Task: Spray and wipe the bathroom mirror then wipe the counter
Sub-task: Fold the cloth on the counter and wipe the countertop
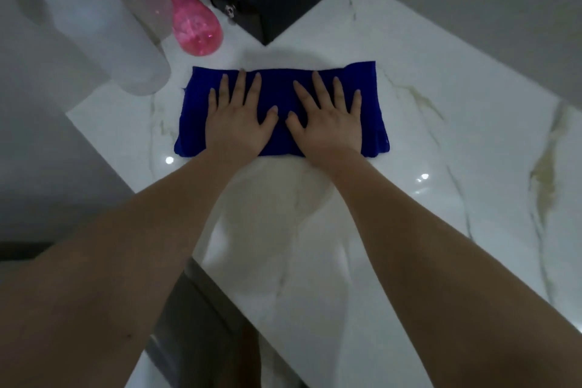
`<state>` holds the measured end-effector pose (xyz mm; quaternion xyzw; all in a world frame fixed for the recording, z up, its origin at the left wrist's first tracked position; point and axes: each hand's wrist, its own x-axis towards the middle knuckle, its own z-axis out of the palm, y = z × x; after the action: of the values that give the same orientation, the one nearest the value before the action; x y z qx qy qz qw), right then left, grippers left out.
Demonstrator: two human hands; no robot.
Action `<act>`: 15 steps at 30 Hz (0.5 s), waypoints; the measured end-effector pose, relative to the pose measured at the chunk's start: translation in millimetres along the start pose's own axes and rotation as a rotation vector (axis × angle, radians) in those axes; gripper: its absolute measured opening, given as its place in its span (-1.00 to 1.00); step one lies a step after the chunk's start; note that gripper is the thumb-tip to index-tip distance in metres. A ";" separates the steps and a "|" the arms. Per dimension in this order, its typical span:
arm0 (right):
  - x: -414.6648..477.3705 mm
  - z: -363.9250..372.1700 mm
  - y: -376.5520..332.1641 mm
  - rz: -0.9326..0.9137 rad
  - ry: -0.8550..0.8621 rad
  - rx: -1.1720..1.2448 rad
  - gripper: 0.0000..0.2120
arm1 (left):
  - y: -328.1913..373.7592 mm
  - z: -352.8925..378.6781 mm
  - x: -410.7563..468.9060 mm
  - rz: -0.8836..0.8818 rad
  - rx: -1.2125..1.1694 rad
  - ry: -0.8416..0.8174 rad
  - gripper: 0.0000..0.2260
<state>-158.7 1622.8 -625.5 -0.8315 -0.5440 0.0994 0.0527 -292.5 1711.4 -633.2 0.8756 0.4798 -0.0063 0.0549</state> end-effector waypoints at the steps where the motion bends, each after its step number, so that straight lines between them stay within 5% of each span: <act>1: -15.9 -0.9 5.7 0.006 -0.004 0.007 -0.44 | 6.7 1.4 -14.7 0.009 -0.004 0.000 -0.41; 8: -98.0 -6.5 30.9 0.055 -0.092 -0.014 -0.43 | 41.7 4.5 -84.5 0.072 -0.026 -0.014 -0.34; 15: -67.2 -11.5 47.3 0.088 -0.088 -0.030 -0.43 | 47.9 -1.0 -23.5 0.238 -0.010 -0.078 -0.33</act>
<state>-139.9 1542.6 -616.3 -0.8501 -0.5101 0.1301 0.0119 -265.0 1666.2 -626.4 0.9253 0.3699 -0.0313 0.0781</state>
